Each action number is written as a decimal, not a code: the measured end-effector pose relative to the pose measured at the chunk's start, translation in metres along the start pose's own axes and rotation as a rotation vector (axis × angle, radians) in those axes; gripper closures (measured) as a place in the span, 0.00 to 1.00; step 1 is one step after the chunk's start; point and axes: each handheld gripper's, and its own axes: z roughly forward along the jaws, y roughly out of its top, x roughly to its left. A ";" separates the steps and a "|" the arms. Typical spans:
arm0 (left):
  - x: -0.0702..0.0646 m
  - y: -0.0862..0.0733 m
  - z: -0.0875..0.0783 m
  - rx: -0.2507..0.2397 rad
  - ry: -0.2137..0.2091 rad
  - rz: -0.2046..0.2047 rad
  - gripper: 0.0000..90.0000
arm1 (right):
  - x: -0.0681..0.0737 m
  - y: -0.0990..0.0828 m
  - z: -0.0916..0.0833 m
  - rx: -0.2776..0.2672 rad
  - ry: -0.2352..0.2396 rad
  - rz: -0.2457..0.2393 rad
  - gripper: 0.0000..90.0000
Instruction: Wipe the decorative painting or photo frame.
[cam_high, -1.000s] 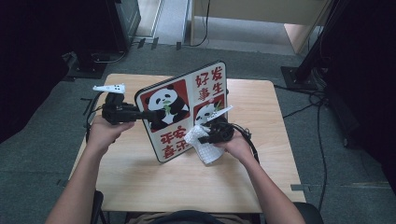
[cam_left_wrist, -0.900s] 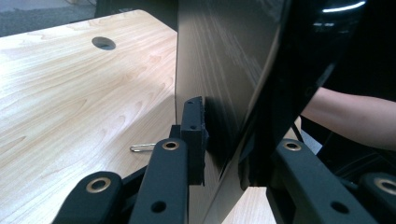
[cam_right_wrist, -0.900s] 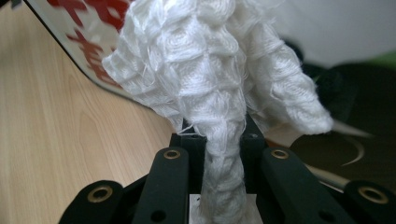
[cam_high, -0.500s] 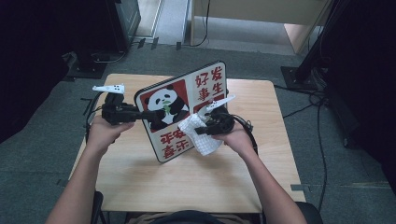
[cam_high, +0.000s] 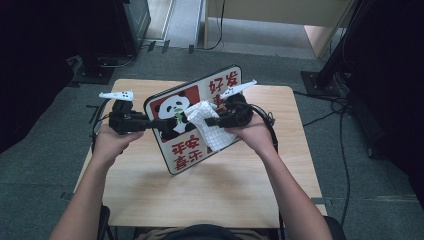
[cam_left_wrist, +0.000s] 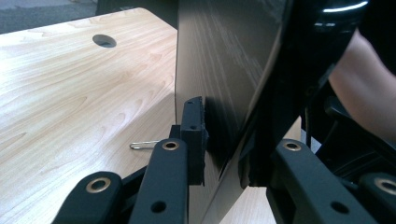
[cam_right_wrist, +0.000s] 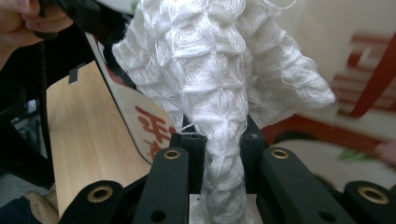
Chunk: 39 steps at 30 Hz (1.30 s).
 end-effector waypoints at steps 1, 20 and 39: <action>0.000 0.000 0.000 0.000 0.000 0.001 0.83 | 0.001 0.007 -0.004 0.001 -0.006 -0.013 0.88; 0.001 -0.001 0.000 -0.011 -0.006 -0.010 0.83 | 0.015 0.093 -0.028 -0.030 -0.010 -0.098 0.87; 0.003 -0.002 0.000 -0.010 -0.021 -0.028 0.82 | 0.004 0.084 -0.008 -0.003 0.014 -0.066 0.87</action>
